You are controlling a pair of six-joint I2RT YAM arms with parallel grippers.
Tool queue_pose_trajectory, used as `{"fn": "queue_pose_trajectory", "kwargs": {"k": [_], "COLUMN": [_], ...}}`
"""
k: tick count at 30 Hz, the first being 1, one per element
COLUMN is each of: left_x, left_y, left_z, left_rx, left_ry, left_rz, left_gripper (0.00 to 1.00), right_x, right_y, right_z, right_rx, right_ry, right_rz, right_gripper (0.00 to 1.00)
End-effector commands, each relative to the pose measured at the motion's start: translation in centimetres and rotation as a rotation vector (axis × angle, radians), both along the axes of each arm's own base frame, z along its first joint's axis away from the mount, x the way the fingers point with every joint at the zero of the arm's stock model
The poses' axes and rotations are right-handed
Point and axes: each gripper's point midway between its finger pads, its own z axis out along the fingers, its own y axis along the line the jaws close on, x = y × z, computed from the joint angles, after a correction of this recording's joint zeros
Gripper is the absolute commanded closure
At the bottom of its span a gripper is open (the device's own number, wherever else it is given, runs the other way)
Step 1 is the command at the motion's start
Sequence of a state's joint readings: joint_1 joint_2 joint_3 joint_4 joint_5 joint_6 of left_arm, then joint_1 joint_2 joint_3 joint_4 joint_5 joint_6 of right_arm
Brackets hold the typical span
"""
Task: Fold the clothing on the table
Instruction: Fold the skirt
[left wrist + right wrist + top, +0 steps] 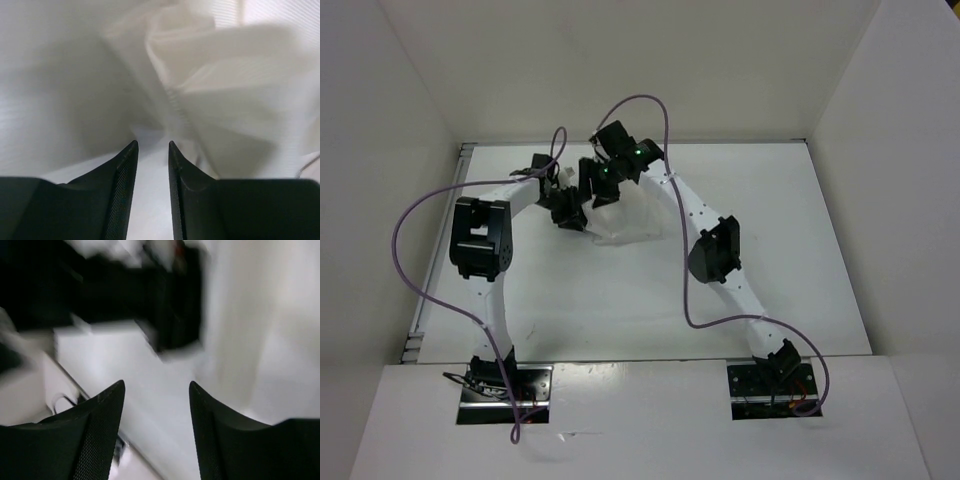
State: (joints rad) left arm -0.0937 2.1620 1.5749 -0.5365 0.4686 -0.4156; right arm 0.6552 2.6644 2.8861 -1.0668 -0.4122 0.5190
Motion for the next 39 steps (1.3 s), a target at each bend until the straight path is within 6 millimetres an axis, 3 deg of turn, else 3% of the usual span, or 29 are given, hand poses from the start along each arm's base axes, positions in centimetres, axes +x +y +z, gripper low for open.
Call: {"fn": "queue_pose_trajectory", "kwargs": {"k": [1, 2, 3, 5, 6, 7, 8, 9, 11, 12, 14, 15, 16, 17, 18, 19, 22, 23, 25, 29, 33, 34, 37, 38, 39], "left_x": [0.8, 0.7, 0.7, 0.3, 0.4, 0.2, -0.1, -0.6, -0.9, -1.3, -1.4, -1.3, -1.2, -1.2, -1.4, -1.9, -3.5, -3.6, -4.8, -5.6, -5.8, -5.4, -4.3, -3.7, -3.5], "left_y": [3.7, 5.0, 5.9, 6.5, 6.1, 5.5, 4.8, 2.7, 0.4, -1.3, -3.1, -4.1, -4.9, -5.3, -5.6, -5.8, -4.9, -4.2, -3.5, -2.5, -2.3, -2.5, -3.4, -3.6, -3.6], "left_z": [4.5, 5.3, 6.3, 10.1, 11.9, 14.3, 15.4, 16.7, 19.2, 19.5, 18.4, 17.2, 16.4, 15.3, 14.1, 11.1, 5.5, 4.7, 2.5, -0.9, -1.7, -1.1, 6.0, 11.3, 13.9], "left_rx": [0.075, 0.119, 0.145, 0.182, 0.184, 0.184, 0.186, 0.136, 0.051, -0.024, -0.065, -0.096, -0.117, -0.142, -0.169, -0.184, -0.138, -0.126, -0.125, -0.093, -0.052, -0.064, -0.155, -0.17, -0.164], "left_ry": [-0.107, -0.115, -0.136, -0.211, -0.258, -0.317, -0.339, -0.366, -0.415, -0.415, -0.392, -0.36, -0.357, -0.33, -0.294, -0.232, -0.091, -0.079, -0.025, 0.059, 0.077, 0.067, -0.071, -0.177, -0.248], "left_rz": [0.05, 0.082, 0.096, 0.097, 0.077, 0.058, 0.032, -0.032, -0.112, -0.174, -0.222, -0.239, -0.26, -0.265, -0.265, -0.269, -0.231, -0.213, -0.189, -0.164, -0.168, -0.172, -0.197, -0.21, -0.231], "left_gripper": [0.62, 0.62, 0.62, 0.62, 0.62, 0.62, 0.62, 0.62, 0.62, 0.62, 0.62, 0.62, 0.62, 0.62, 0.62, 0.62, 0.63, 0.64, 0.65, 0.65, 0.65, 0.65, 0.65, 0.62, 0.55], "right_x": [-2.2, -1.4, -0.8, 0.9, 1.2, 2.8, 3.4, 3.7, 4.7, 4.6, 4.7, 4.6, 4.3, 4.2, 4.1, 3.9, 3.0, 2.7, 2.1, 0.6, -1.0, -1.2, -2.6, -3.1, -3.2], "right_y": [-2.5, -3.7, -4.5, -6.9, -8.0, -10.1, -11.3, -12.4, -14.6, -14.9, -16.7, -17.2, -17.9, -18.7, -19.2, -19.7, -21.3, -21.5, -22.1, -23.1, -24.6, -25.0, -25.9, -26.2, -26.3], "right_z": [5.1, 8.5, 10.2, 10.4, 12.4, 13.1, 13.7, 14.5, 14.6, 13.8, 14.1, 12.8, 13.4, 12.3, 12.1, 12.0, 12.5, 11.8, 12.4, 12.1, 12.2, 12.2, 11.5, 12.6, 13.2], "right_rx": [-0.052, -0.013, 0.004, -0.026, -0.034, -0.099, -0.121, -0.125, -0.175, -0.206, -0.251, -0.301, -0.313, -0.368, -0.39, -0.41, -0.459, -0.478, -0.486, -0.52, -0.559, -0.572, -0.609, -0.588, -0.576], "right_ry": [-0.047, -0.122, -0.168, -0.174, -0.229, -0.293, -0.317, -0.33, -0.346, -0.327, -0.333, -0.308, -0.317, -0.302, -0.302, -0.302, -0.309, -0.292, -0.296, -0.274, -0.268, -0.269, -0.251, -0.27, -0.293], "right_rz": [-0.008, -0.043, -0.072, -0.149, -0.193, -0.297, -0.342, -0.379, -0.448, -0.451, -0.498, -0.505, -0.52, -0.536, -0.548, -0.557, -0.587, -0.58, -0.586, -0.581, -0.591, -0.596, -0.569, -0.578, -0.576], "right_gripper": [0.41, 0.41, 0.42, 0.51, 0.51, 0.52, 0.52, 0.52, 0.52, 0.52, 0.52, 0.52, 0.52, 0.52, 0.52, 0.52, 0.51, 0.51, 0.51, 0.5, 0.47, 0.47, 0.44, 0.44, 0.43]}}
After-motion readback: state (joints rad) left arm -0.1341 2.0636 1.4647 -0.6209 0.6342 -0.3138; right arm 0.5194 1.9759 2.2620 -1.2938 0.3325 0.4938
